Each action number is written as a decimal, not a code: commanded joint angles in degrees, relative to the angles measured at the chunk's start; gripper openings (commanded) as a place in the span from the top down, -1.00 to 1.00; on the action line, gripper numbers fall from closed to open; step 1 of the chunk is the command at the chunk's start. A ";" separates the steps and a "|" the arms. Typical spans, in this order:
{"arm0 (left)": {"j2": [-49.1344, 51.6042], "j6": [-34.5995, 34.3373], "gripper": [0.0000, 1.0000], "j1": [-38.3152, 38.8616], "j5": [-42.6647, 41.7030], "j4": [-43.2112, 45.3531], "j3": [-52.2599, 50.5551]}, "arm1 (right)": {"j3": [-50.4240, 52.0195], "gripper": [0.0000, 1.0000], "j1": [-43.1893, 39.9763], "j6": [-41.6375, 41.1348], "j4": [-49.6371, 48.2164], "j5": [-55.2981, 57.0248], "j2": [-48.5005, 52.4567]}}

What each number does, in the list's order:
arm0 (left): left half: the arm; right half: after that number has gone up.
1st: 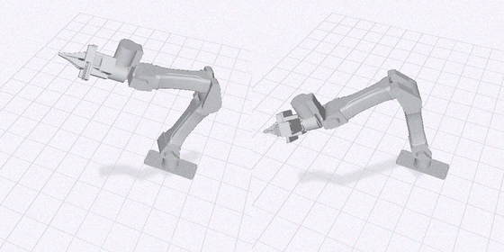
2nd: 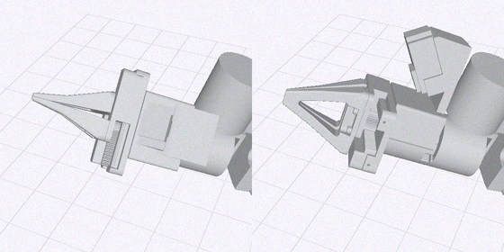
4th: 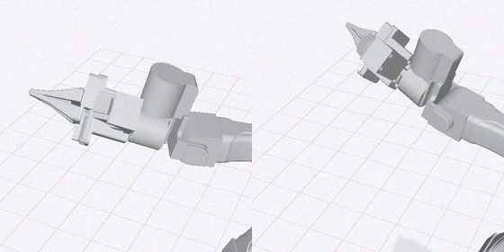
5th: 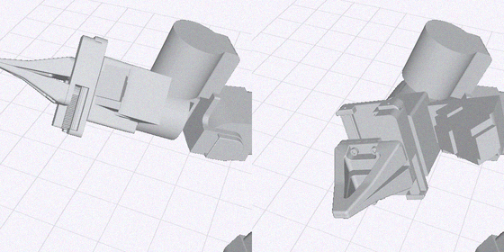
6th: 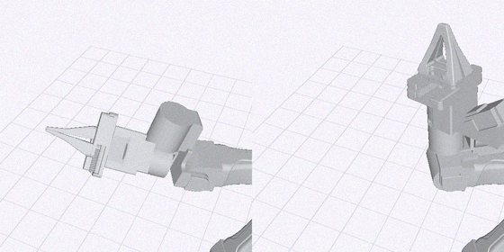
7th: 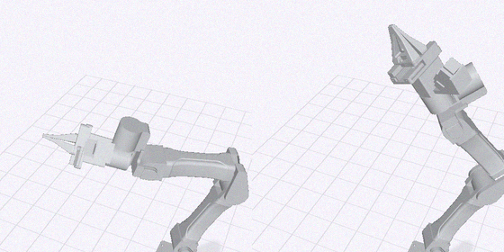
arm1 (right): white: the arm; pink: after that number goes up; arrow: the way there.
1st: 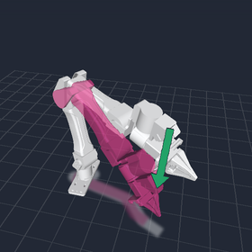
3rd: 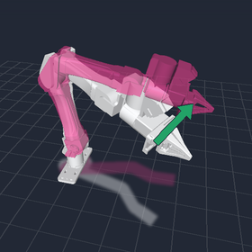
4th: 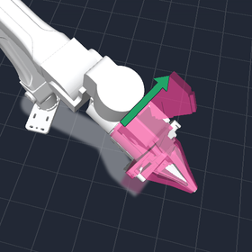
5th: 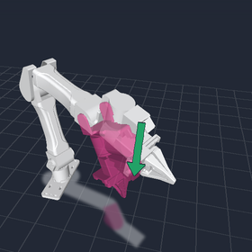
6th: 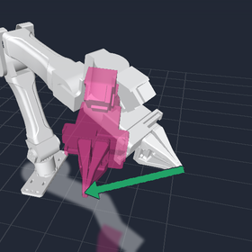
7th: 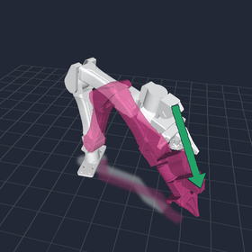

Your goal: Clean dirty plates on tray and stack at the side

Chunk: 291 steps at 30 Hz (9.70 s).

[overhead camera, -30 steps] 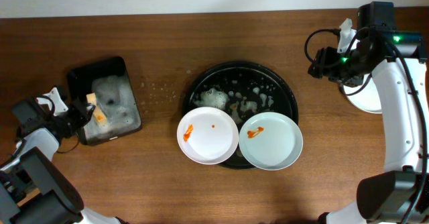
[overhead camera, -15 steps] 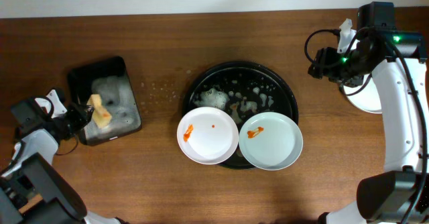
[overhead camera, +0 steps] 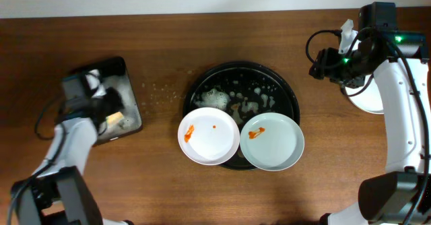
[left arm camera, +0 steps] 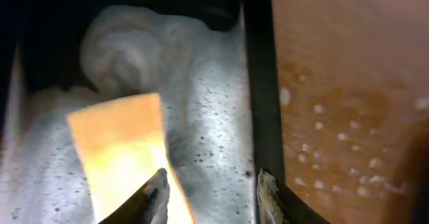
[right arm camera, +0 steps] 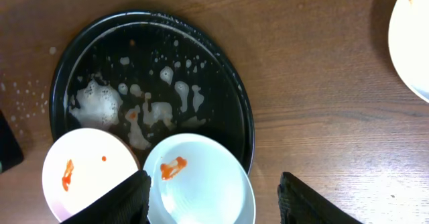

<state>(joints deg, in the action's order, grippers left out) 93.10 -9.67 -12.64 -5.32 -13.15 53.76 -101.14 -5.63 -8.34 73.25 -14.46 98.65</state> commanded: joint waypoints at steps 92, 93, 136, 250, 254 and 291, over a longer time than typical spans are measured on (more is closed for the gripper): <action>1.46 -12.35 -0.12 0.39 8.85 -14.21 12.52 | -0.02 -0.26 0.37 0.39 0.70 -0.33 0.13; 2.89 -13.88 -0.11 0.44 9.51 -13.18 12.52 | -0.02 -0.26 0.37 0.39 0.70 -0.33 0.13; 4.76 18.21 1.00 1.38 -11.74 -25.55 25.81 | -0.02 -0.41 0.44 0.42 3.08 -2.03 0.17; 43.87 -20.33 1.00 54.03 -17.57 -26.56 51.10 | 42.84 0.92 2.62 -14.71 -30.62 4.17 -0.79; 44.48 -20.33 1.00 54.29 -9.11 -30.99 51.15 | 42.84 0.92 2.62 -14.71 -30.67 4.17 -0.79; 43.47 -13.33 1.00 49.68 -10.01 -48.39 72.08 | 30.60 0.92 20.28 -8.68 -23.74 43.41 -8.90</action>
<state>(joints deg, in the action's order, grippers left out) 136.62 -24.21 37.04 -12.40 -62.08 124.40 -69.34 12.62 -16.27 49.41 20.71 91.33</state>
